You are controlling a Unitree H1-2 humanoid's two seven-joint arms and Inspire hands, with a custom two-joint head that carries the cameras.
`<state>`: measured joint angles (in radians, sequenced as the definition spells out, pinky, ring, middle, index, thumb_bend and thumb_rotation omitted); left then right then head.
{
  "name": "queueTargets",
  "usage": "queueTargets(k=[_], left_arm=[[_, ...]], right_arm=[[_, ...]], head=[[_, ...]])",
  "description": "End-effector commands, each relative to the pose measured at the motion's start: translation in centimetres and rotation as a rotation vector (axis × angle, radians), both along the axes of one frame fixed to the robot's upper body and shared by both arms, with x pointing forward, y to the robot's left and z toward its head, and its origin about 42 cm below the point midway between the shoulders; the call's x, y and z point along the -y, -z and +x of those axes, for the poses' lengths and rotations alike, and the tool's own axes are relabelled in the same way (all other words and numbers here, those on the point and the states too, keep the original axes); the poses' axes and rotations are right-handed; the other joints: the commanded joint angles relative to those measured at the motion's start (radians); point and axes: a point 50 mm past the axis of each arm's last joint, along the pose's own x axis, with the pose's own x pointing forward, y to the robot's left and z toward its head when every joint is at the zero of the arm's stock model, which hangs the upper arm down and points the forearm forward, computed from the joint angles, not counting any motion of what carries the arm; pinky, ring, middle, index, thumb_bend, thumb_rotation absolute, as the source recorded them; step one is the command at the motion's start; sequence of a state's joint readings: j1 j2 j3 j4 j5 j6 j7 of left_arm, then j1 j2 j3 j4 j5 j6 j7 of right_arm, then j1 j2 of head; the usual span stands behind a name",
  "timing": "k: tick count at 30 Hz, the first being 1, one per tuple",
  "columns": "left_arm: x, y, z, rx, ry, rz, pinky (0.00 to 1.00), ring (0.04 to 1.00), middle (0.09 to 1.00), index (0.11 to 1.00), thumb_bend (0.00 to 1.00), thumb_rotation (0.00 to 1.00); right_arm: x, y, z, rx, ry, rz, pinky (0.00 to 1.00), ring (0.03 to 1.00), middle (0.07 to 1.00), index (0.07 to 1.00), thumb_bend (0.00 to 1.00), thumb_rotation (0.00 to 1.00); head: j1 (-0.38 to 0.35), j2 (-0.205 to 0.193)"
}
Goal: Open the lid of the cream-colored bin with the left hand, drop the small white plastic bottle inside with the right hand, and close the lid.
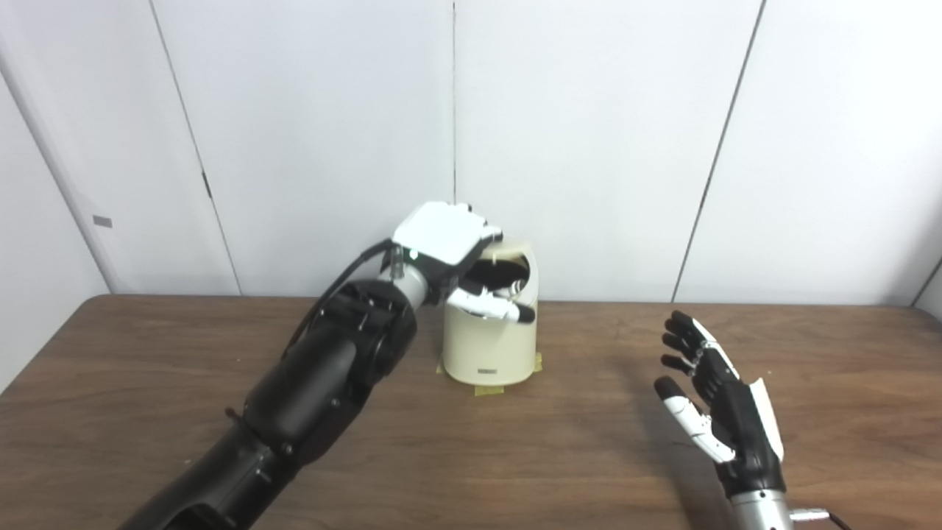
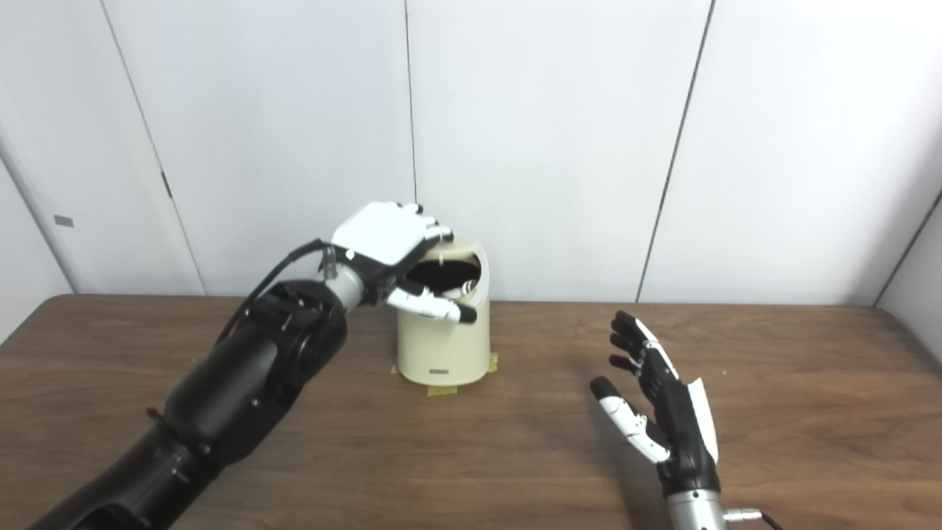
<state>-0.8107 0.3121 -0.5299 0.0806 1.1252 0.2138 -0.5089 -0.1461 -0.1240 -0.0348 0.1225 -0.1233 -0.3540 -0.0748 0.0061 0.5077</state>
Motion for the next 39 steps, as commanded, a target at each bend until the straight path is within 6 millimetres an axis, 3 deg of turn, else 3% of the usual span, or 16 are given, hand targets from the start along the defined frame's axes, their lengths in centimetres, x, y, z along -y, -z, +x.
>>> queueTargets(k=[1, 5, 39], left_arm=[[0.1, -2.4, 0.0, 0.093, 0.01, 0.022, 1.0, 1.0, 0.939, 0.918, 0.99, 1.0], [-0.1, -1.7, -0.3, 0.099, 0.019, 0.038, 1.0, 1.0, 0.936, 0.916, 1.0, 1.0], [-0.6, 0.6, -2.6, 0.068, 0.039, 0.115, 1.0, 1.0, 0.942, 0.925, 0.97, 1.0]], right_arm=[[-1.0, 1.1, -0.6, -0.024, 0.003, 0.024, 0.77, 0.848, 0.874, 0.875, 0.48, 0.63], [-1.0, 1.1, -0.6, -0.019, 0.004, 0.02, 0.76, 0.842, 0.868, 0.867, 0.5, 0.65], [-1.8, 0.7, -0.2, -0.017, 0.005, 0.044, 0.76, 0.828, 0.853, 0.845, 0.45, 0.56]], head=[[0.001, 0.0], [0.002, 0.003], [-0.002, 0.007]])
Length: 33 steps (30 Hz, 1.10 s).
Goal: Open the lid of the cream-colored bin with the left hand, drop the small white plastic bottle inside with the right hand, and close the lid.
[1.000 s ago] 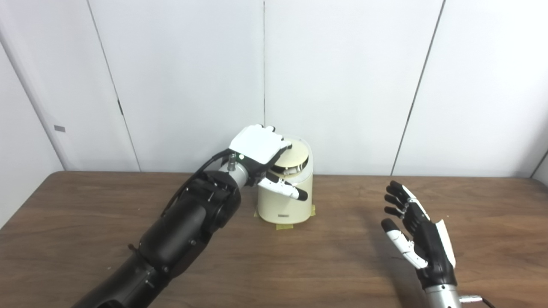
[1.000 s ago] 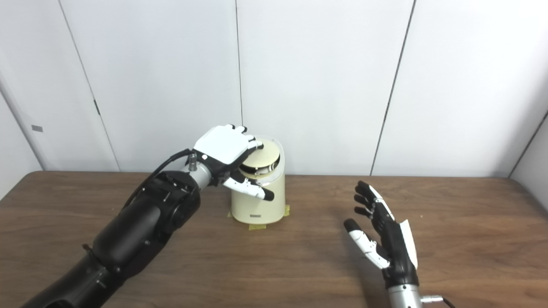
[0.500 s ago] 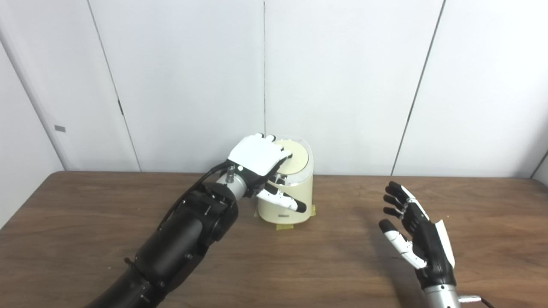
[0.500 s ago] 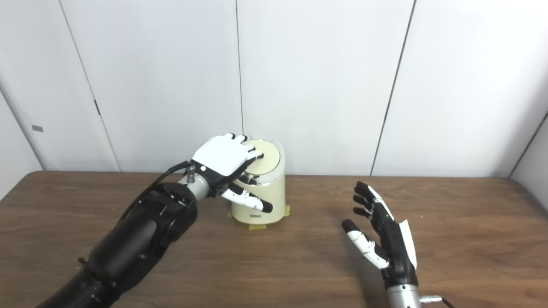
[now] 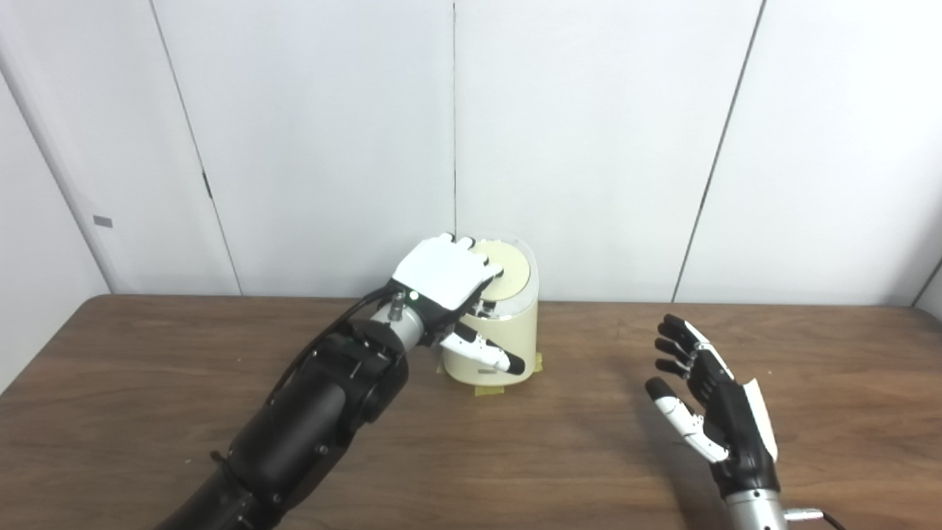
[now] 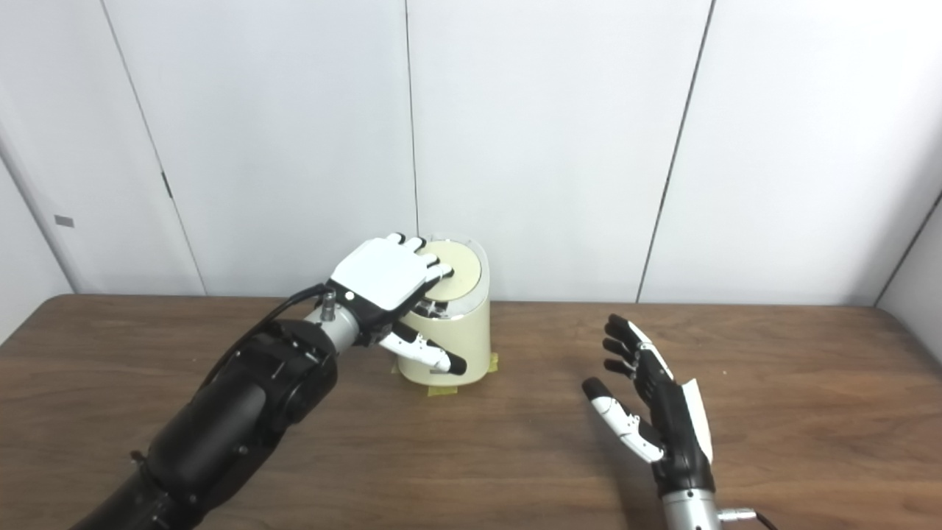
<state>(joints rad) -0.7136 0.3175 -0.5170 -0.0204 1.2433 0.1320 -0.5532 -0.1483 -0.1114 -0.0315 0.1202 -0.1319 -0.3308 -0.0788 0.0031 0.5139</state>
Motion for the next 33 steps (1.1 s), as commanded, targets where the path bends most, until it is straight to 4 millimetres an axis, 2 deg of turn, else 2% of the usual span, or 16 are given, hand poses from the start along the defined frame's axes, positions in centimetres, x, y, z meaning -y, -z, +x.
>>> queueTargets(k=[1, 14, 24, 33], left_arm=[[-0.2, -1.2, 0.1, 0.044, 0.004, 0.017, 1.0, 1.0, 0.941, 0.923, 0.98, 1.0], [-0.5, 0.4, -0.2, -0.003, -0.006, 0.051, 1.0, 1.0, 0.934, 0.919, 1.0, 1.0], [-1.4, 3.0, 0.2, -0.035, -0.026, 0.16, 1.0, 1.0, 0.934, 0.914, 1.0, 1.0], [-1.5, 3.2, 0.2, -0.022, -0.024, 0.144, 1.0, 1.0, 0.945, 0.925, 1.0, 1.0]], right_arm=[[-1.3, 0.6, -0.3, -0.001, 0.004, 0.036, 0.76, 0.828, 0.852, 0.845, 0.45, 0.56], [-1.5, 0.3, -0.4, -0.009, 0.019, 0.032, 0.74, 0.821, 0.849, 0.849, 0.44, 0.57], [-1.5, 0.1, -0.5, -0.007, 0.02, 0.054, 0.77, 0.835, 0.859, 0.857, 0.49, 0.59], [-1.3, 0.1, -0.2, -0.009, 0.021, 0.056, 0.76, 0.832, 0.856, 0.855, 0.5, 0.59]], head=[[0.002, 0.0], [-0.004, 0.004], [-0.009, 0.009], [-0.005, 0.005]])
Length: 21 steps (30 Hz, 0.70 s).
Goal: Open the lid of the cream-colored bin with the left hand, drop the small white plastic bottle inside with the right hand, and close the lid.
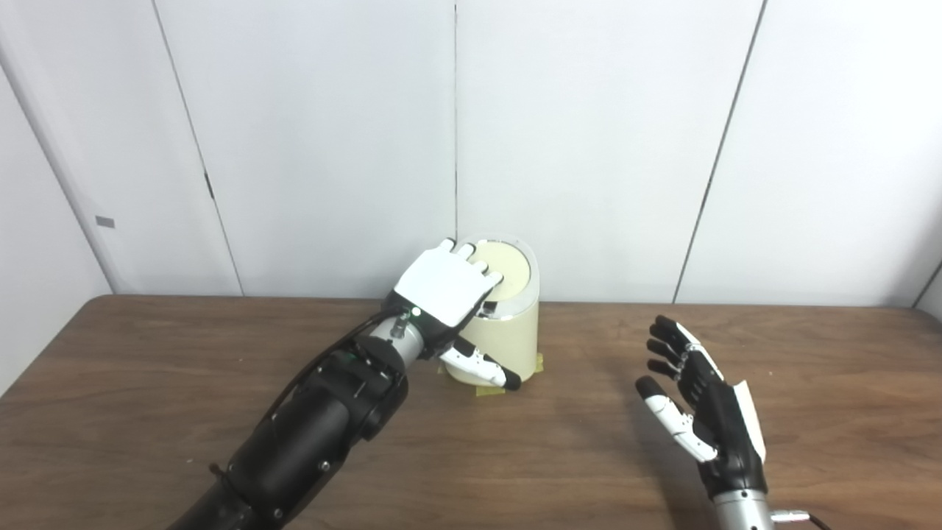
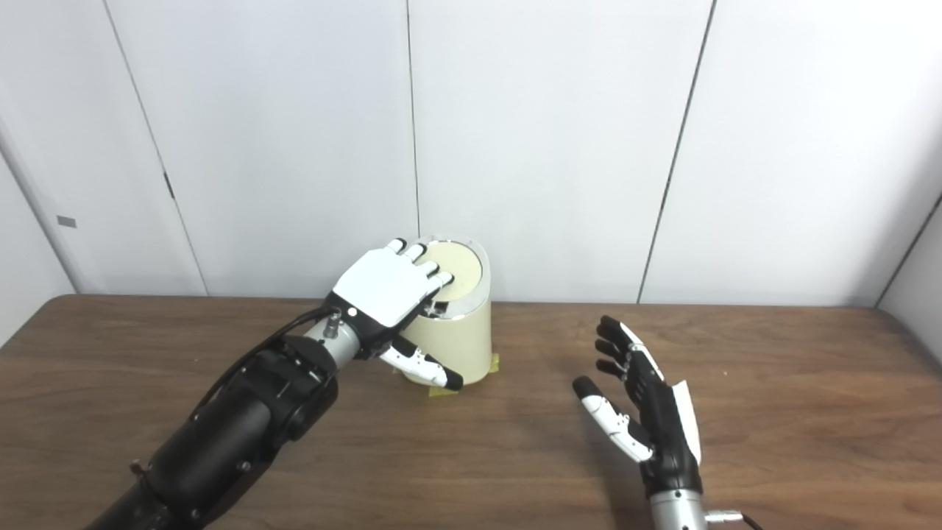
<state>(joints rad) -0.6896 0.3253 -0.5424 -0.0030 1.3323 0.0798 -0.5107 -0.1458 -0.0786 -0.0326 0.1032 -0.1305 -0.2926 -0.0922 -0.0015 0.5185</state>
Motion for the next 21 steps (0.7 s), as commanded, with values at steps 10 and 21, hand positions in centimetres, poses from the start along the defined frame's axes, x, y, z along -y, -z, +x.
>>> queueTargets(k=[10, 21], left_arm=[[-1.4, 0.2, -0.2, -0.085, -0.042, -0.008, 1.0, 1.0, 0.995, 0.974, 1.0, 1.0], [-0.9, -2.7, -1.5, -0.066, -0.037, -0.095, 1.0, 1.0, 0.999, 0.979, 0.93, 1.0]], right_arm=[[-0.5, 0.4, -0.2, 0.012, 0.015, -0.001, 0.75, 0.82, 0.847, 0.848, 0.47, 0.57], [-0.3, 0.4, -0.3, 0.015, 0.008, -0.007, 0.74, 0.819, 0.849, 0.845, 0.44, 0.56]], head=[[-0.002, -0.005], [-0.003, 0.001]])
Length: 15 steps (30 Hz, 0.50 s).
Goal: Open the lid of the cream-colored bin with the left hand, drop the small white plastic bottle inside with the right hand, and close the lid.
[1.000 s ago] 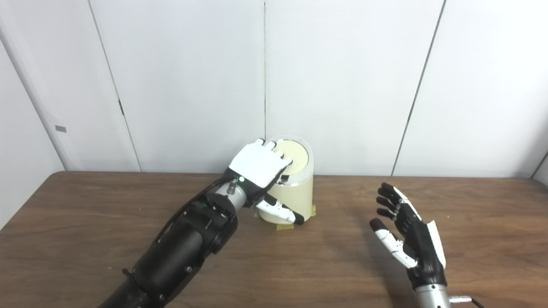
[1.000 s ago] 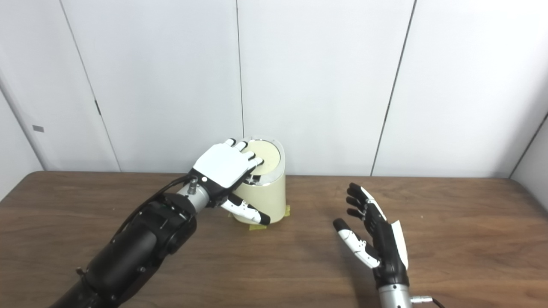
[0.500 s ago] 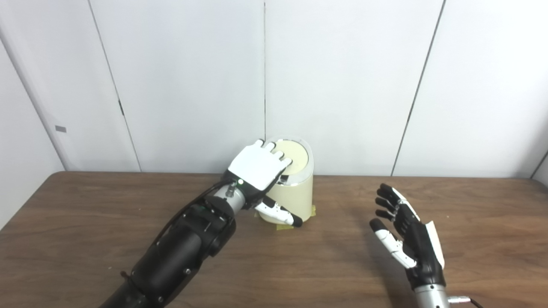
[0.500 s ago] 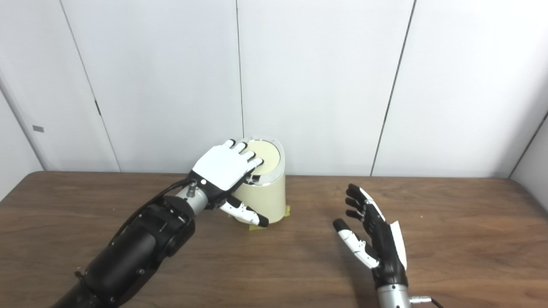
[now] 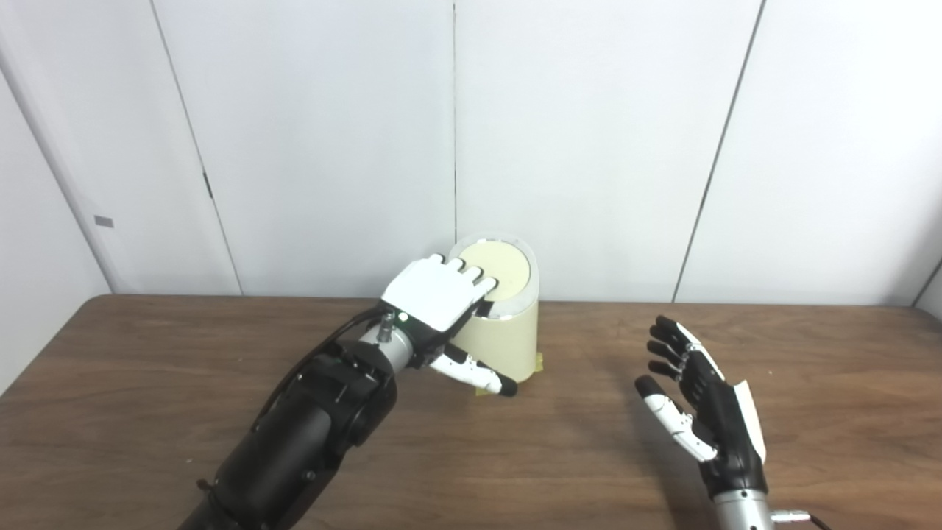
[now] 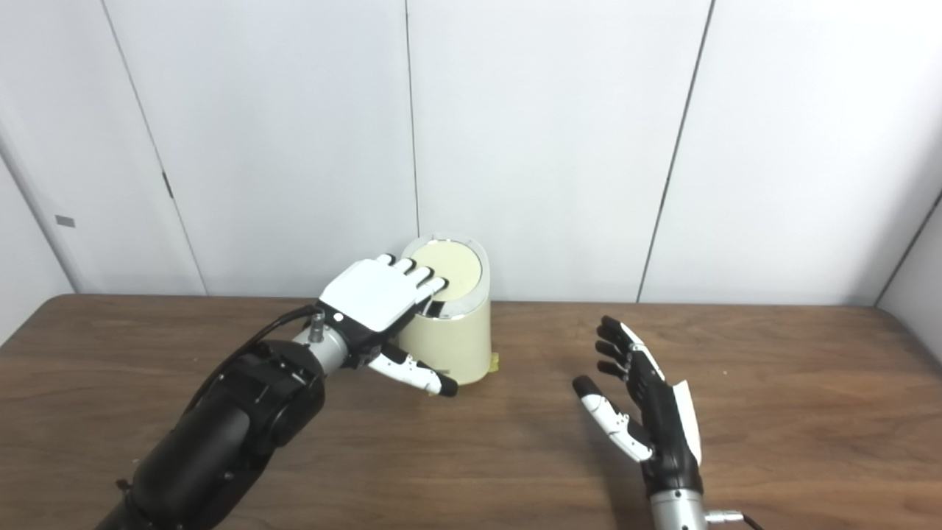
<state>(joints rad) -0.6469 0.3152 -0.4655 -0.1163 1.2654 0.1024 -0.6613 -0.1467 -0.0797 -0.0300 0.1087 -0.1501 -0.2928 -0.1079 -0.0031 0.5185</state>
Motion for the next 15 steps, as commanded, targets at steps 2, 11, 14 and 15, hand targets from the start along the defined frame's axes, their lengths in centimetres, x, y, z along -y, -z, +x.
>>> queueTargets(k=[2, 11, 14, 15], left_arm=[[0.1, -2.2, 0.0, 0.066, -0.009, -0.013, 1.0, 1.0, 0.997, 0.979, 0.93, 1.0], [-0.1, -4.7, -0.2, 0.206, -0.078, -0.076, 1.0, 1.0, 1.0, 1.0, 0.86, 1.0], [-0.6, -5.5, -0.2, 0.217, -0.1, -0.114, 1.0, 1.0, 1.0, 1.0, 0.82, 1.0], [-0.7, -5.7, -0.2, 0.218, -0.105, -0.121, 1.0, 1.0, 1.0, 1.0, 0.82, 1.0]], right_arm=[[-0.3, 0.3, -0.3, 0.02, -0.006, 0.009, 0.75, 0.82, 0.851, 0.846, 0.44, 0.56], [-0.3, 0.4, -0.4, 0.013, -0.006, -0.003, 0.74, 0.817, 0.847, 0.842, 0.44, 0.58], [-0.3, 0.3, -0.4, 0.01, -0.004, -0.005, 0.74, 0.816, 0.846, 0.842, 0.44, 0.58], [-0.2, 0.3, -0.5, 0.01, -0.004, -0.006, 0.74, 0.815, 0.846, 0.842, 0.44, 0.58]], head=[[-0.001, 0.002], [-0.003, -0.002], [-0.002, -0.001], [-0.002, -0.001]])
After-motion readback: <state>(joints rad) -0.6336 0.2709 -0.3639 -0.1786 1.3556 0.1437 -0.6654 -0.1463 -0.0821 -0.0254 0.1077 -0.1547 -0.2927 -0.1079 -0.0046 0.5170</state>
